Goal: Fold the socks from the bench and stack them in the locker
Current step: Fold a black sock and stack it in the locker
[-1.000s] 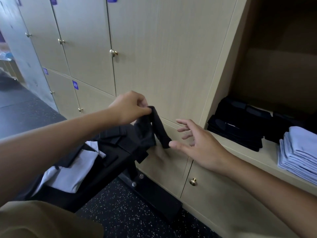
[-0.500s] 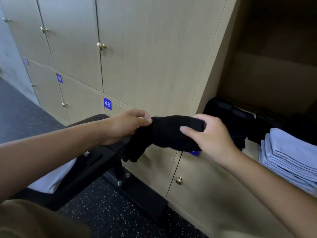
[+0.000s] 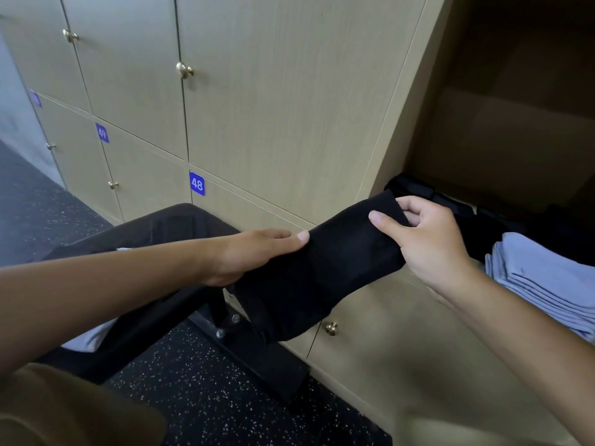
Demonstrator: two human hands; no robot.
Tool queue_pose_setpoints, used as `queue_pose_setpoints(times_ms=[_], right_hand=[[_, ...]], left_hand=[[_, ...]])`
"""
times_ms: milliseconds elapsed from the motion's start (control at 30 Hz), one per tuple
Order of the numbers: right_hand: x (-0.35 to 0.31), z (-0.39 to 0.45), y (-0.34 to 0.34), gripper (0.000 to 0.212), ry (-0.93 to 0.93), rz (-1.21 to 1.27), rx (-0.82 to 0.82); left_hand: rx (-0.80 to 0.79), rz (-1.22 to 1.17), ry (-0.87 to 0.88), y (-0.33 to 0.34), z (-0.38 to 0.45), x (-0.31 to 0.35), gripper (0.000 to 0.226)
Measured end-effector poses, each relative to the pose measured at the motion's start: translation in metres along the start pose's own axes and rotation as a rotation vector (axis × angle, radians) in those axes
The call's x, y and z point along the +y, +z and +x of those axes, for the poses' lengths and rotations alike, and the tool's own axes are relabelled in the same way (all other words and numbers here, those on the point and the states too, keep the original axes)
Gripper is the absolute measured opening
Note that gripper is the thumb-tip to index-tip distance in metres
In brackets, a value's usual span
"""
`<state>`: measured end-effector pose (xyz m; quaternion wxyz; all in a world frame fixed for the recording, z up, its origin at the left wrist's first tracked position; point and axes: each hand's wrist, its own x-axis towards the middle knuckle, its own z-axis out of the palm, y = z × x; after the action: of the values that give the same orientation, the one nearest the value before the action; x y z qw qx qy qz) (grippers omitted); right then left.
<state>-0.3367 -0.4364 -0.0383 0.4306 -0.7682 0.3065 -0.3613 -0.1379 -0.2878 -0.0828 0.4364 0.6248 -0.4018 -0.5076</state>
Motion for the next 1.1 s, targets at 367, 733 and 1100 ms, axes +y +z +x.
queue_pose_setpoints(times_ms=[367,733,1100], right_hand=[[0.010,0.004,-0.007,0.004,-0.065,-0.233,0.004],[0.006,-0.003,-0.014,0.012,-0.034,-0.346,-0.046],[0.001,-0.018,0.006,0.017,-0.070,-0.318,-0.266]], left_hand=[[0.167,0.284,-0.052,-0.007,0.004,-0.005,0.028],[0.343,0.240,-0.039,-0.010,0.008,0.005,0.029],[0.252,-0.148,0.004,0.022,0.012,0.031,0.030]])
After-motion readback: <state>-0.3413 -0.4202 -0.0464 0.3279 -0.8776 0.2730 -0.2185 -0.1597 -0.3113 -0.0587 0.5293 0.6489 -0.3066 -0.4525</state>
